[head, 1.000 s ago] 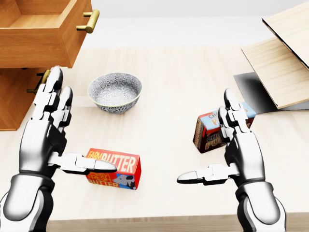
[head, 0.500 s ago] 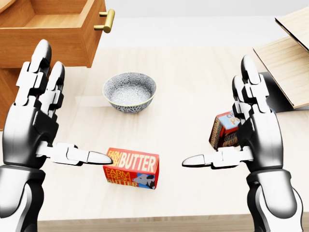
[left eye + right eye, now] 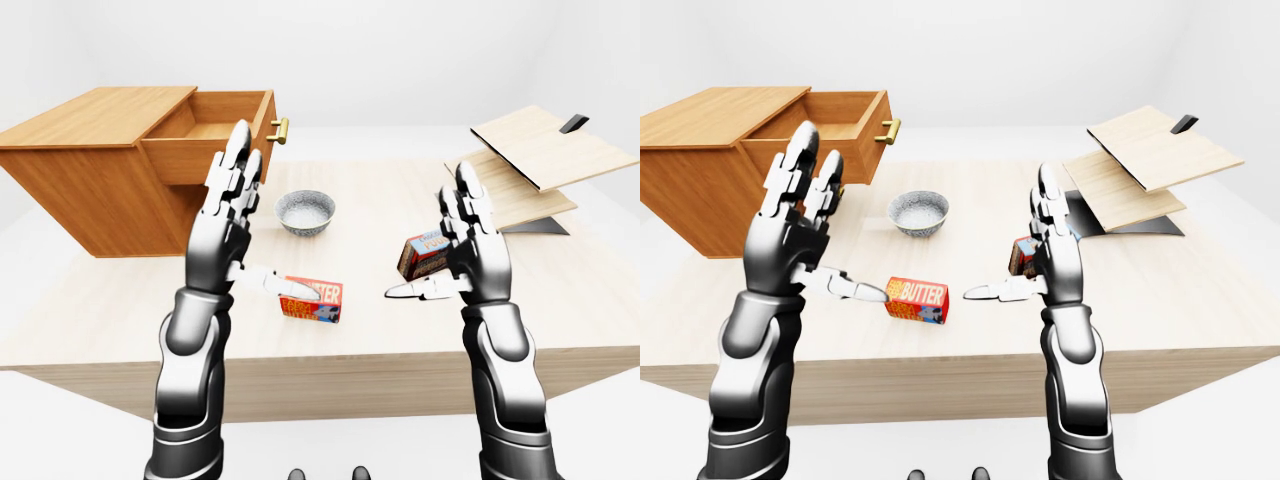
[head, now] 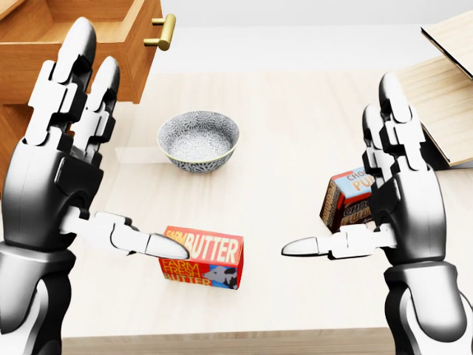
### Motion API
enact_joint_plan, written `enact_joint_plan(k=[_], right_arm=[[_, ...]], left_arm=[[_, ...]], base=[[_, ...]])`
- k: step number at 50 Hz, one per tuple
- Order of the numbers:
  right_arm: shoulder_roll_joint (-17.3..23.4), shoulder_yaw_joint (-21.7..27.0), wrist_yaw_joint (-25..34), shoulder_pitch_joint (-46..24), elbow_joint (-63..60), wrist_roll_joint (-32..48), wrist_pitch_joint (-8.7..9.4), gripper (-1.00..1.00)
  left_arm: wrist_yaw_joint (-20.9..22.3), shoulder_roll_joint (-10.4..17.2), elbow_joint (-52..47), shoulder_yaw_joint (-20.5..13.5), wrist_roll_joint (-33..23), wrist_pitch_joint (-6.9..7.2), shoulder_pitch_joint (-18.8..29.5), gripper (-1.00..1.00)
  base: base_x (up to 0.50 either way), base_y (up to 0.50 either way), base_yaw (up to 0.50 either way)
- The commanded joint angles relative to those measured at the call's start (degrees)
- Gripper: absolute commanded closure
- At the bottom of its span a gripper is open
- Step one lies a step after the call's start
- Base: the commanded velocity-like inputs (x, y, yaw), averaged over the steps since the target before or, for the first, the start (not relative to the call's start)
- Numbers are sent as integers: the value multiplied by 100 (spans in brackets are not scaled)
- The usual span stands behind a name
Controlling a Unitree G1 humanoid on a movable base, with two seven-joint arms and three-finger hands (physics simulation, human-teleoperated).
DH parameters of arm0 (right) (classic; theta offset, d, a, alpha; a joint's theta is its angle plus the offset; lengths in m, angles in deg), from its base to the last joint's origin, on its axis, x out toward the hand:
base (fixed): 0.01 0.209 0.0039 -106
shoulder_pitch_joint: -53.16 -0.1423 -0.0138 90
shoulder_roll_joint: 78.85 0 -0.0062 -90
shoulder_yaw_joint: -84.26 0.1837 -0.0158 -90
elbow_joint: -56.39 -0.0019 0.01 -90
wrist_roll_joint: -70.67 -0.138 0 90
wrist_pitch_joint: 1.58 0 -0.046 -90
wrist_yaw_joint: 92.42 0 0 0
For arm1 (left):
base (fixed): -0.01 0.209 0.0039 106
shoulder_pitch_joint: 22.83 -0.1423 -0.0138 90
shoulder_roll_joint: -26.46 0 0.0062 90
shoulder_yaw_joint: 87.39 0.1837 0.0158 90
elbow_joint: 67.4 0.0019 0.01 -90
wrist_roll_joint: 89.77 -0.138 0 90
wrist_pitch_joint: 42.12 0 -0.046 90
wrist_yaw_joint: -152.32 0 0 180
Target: Close the top drawer of the cabinet.
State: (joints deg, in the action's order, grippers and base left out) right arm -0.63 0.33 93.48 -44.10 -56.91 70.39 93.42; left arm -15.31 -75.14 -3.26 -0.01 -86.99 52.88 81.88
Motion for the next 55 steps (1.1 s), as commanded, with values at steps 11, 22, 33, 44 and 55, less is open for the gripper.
enact_joint_plan(k=[11, 22, 33, 44, 55], right_arm=[[-21, -16, 41, 73, 71, -12, 0, -100], [-21, -85, 134, 133, 28, 4, 0, -100], [-35, -34, 199, 181, -11, -28, 0, -100], [-41, -45, 198, 204, -79, -8, 0, -100], [-48, -63, 264, 239, -129, -12, 0, -100]], left_arm=[[558, -235, -908, 397, -106, 0, -73, -100], [582, -230, -976, 417, -22, 0, -84, -100], [604, -230, -958, 437, -72, 0, -117, -100], [600, -235, -966, 428, -65, 0, -105, -100], [586, -229, -928, 421, -76, 0, -86, -100]], base=[[0, 0, 0], [0, 0, 0], [0, 0, 0], [0, 0, 0], [10, 0, 0]])
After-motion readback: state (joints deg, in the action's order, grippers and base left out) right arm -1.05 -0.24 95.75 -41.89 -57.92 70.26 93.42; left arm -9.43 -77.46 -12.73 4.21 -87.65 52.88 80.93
